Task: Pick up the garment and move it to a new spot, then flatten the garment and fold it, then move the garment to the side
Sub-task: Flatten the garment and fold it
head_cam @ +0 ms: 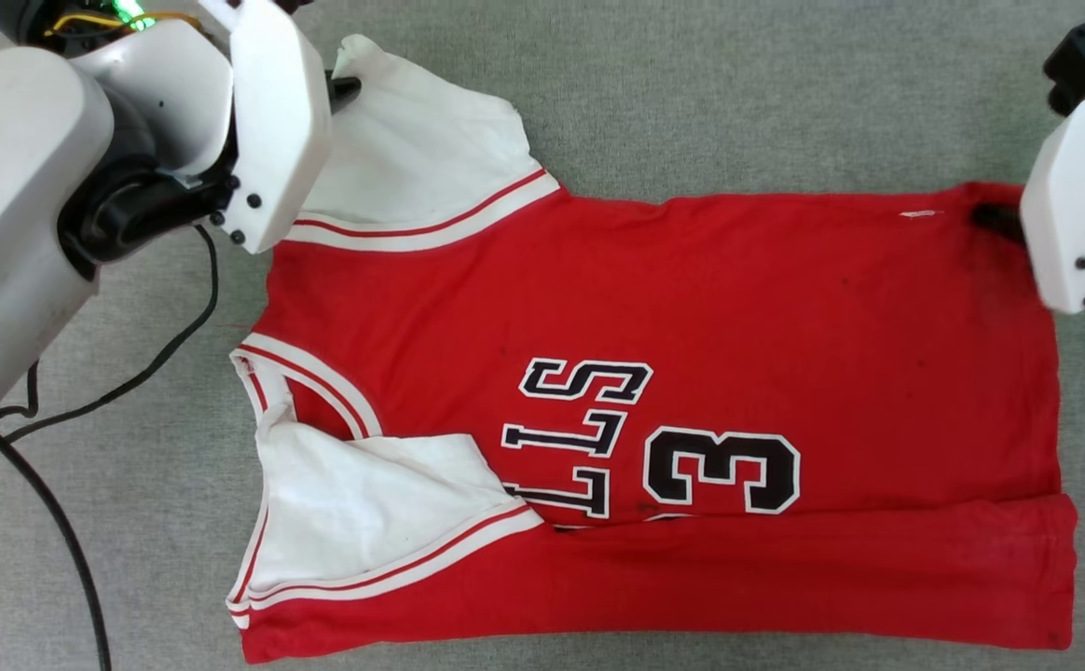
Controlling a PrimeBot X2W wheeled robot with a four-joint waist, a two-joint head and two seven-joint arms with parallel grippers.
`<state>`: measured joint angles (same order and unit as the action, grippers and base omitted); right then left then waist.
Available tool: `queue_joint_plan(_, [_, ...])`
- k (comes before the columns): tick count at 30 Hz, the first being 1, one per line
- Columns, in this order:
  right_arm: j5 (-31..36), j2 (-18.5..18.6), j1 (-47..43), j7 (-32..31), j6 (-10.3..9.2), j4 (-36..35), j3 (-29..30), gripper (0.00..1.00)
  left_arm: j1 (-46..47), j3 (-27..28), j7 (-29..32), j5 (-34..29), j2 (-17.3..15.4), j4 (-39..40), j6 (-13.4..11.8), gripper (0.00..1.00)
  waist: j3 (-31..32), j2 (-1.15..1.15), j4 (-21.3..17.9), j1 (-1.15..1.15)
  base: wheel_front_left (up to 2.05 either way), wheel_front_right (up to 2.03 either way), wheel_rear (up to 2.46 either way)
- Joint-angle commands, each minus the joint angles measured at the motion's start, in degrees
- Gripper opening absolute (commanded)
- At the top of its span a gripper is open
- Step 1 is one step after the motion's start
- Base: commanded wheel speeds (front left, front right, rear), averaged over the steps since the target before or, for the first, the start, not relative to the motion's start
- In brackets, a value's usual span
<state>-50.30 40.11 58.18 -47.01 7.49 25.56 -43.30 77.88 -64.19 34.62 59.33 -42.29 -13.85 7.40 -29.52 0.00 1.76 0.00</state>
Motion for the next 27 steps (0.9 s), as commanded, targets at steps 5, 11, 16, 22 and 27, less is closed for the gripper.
queue_joint_plan(5, [-2.4,1.2,-2.0,6.9,-0.01,-1.2,-1.4,0.0,-1.7,-0.9,-3.2,1.5,-1.4,-0.4,0.0,0.0,5.2,0.0,-0.6,0.0,0.0,0.0,0.0])
queue_joint_plan(11, [-3.3,4.9,-5.2,12.4,-0.01,-4.4,-5.2,0.0,-5.3,-2.6,-5.2,2.6,-3.9,1.7,0.0,0.0,10.5,0.0,-0.7,0.0,0.0,0.0,0.0])
queue_joint_plan(16, [-4.6,7.2,-8.8,16.3,-0.01,-7.3,-7.6,0.0,-9.8,-3.8,-7.0,3.0,-6.0,4.9,-0.8,0.0,13.9,0.0,-0.7,0.0,0.0,0.0,0.0])
queue_joint_plan(22, [-5.9,10.3,-14.4,20.4,-0.01,-11.1,-10.1,0.0,-16.1,-5.5,-8.6,2.8,-9.0,9.8,-3.5,0.0,17.6,0.0,-0.5,0.0,0.0,0.0,0.0])
queue_joint_plan(27, [-6.7,11.6,-18.4,22.1,-0.01,-12.5,-11.2,0.0,-21.2,-6.2,-9.9,4.3,-11.5,13.9,-6.1,0.0,19.3,0.0,-1.0,0.0,0.0,0.0,0.0])
